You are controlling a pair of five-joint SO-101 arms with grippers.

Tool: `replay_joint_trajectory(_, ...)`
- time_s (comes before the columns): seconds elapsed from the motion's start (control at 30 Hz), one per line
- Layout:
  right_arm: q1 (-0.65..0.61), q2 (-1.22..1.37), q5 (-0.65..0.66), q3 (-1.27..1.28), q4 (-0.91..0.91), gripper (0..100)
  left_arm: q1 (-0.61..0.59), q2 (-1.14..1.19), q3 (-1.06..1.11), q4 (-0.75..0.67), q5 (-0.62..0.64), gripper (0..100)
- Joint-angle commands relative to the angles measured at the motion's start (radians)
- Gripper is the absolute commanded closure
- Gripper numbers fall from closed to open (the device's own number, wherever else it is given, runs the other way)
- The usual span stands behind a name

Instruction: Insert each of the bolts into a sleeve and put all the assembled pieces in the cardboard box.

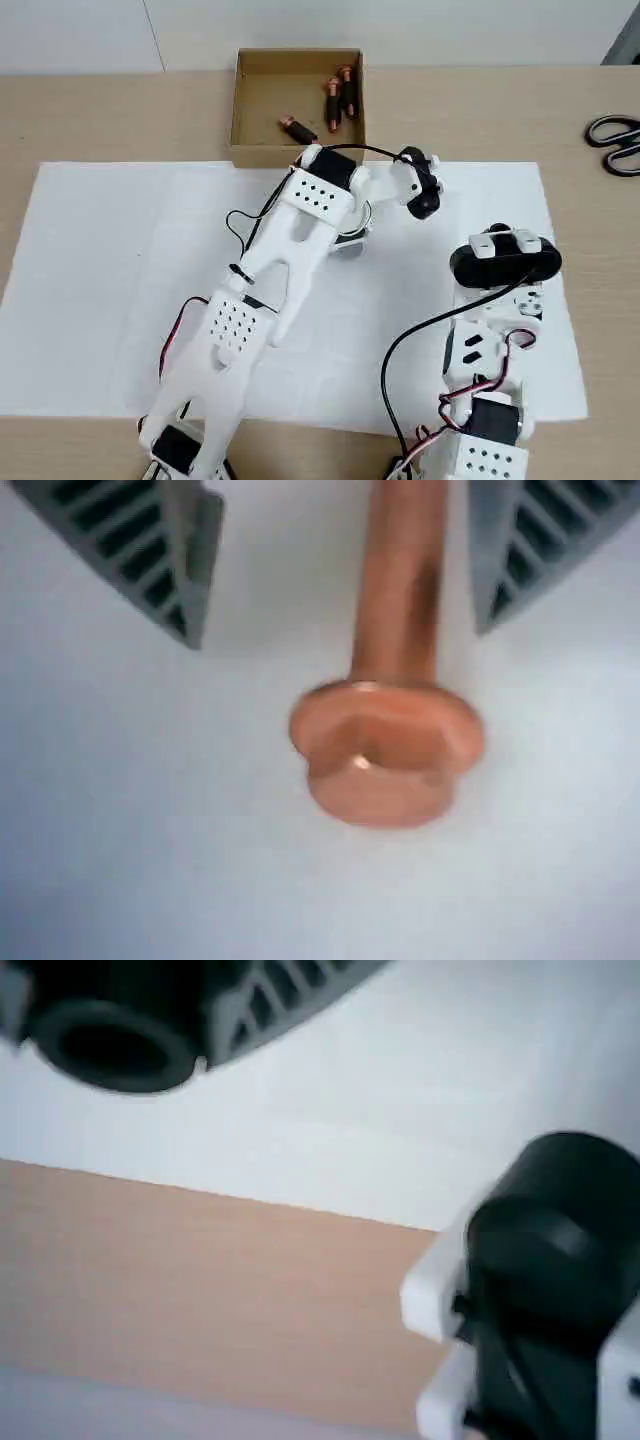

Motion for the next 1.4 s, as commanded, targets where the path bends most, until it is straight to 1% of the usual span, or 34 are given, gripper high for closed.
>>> replay_joint_trajectory(0.0, 0.007, -0.016, -0.005, -0.014, -0.028, 99.5, 0.002, 0.006, -0.061, -0.011, -0.002, 83)
replay_joint_trajectory(0.3, 0.010, -0.016, -0.003, -0.052, -0.021, 99.5, 0.003, 0.104, -0.065, -0.003, 0.002, 84)
replay_joint_trajectory(0.5, 0.007, -0.016, -0.003, -0.080, -0.019, 99.5, 0.003, 0.103, -0.067, -0.003, 0.003, 100)
replay_joint_trajectory(0.7, 0.007, -0.016, -0.003, -0.072, -0.019, 99.5, 0.002, 0.097, -0.084, 0.003, 0.005, 99)
replay_joint_trajectory(0.77, 0.007, -0.016, -0.003, -0.072, -0.019, 99.5, -0.011, 0.069, -0.110, 0.020, 0.040, 99)
replay_joint_trajectory(0.9, 0.005, -0.016, -0.003, -0.072, -0.019, 99.5, -0.034, -0.023, -0.091, 0.020, 0.077, 99)
replay_joint_trajectory(1.2, 0.005, -0.016, -0.003, -0.071, -0.019, 99.5, -0.018, -0.368, 0.254, 0.020, 0.091, 99)
replay_joint_trajectory(1.3, 0.005, -0.016, -0.003, -0.071, -0.019, 99.5, -0.005, -0.503, 0.317, 0.020, 0.120, 99)
replay_joint_trajectory(1.37, 0.004, -0.016, -0.003, -0.071, -0.018, 99.5, 0.000, -0.601, 0.332, 0.020, 0.161, 99)
